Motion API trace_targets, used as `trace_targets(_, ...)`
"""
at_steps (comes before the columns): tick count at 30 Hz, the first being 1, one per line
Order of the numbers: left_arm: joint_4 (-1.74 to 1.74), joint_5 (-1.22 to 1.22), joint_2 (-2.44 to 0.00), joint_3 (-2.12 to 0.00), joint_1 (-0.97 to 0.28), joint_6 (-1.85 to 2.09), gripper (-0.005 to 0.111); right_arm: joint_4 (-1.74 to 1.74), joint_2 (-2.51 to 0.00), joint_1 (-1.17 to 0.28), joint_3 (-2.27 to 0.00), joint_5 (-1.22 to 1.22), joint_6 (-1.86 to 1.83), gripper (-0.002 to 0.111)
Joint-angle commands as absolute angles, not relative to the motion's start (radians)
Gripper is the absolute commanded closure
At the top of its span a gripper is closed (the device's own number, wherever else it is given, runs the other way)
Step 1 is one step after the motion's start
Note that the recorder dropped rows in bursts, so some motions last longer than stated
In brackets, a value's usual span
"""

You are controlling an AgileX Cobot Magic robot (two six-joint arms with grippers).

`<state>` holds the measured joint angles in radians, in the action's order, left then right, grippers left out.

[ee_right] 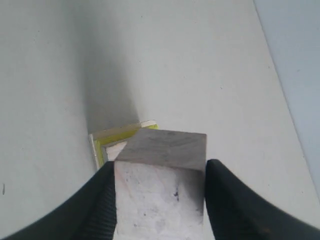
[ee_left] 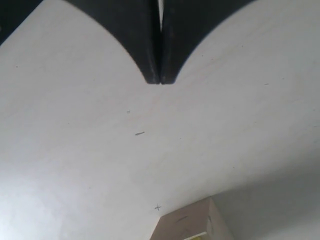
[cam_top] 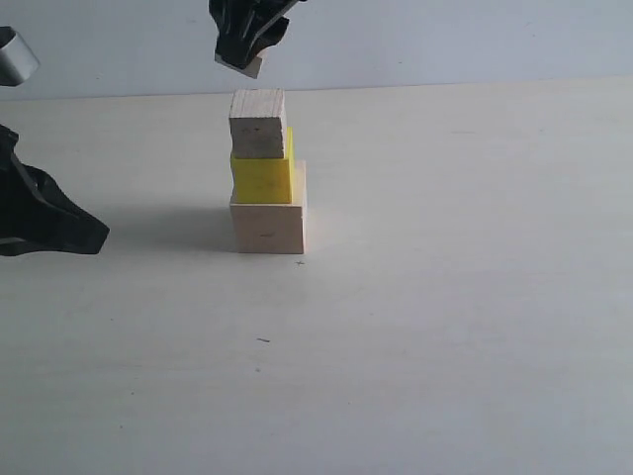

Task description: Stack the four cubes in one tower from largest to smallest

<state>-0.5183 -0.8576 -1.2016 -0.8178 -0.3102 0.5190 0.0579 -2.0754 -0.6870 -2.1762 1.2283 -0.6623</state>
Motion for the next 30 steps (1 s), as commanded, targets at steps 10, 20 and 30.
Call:
trace_targets(10,-0.51,-0.85,-1.203,-0.815,-0.311,0.52,0.107,0.196,-2.059,-0.571,-2.182,1.221,-0.652,0.108)
trace_targets(20,-0.507,-0.836,-1.203,-0.815,-0.311,0.52,0.107,0.516,-2.059,-0.394,-2.182,1.221,-0.598,0.108)
trace_targets(30,-0.503,-0.83,-1.203,-0.815,-0.311,0.52,0.107,0.753,-2.052,-0.328,-2.133,1.221,-0.548,0.108)
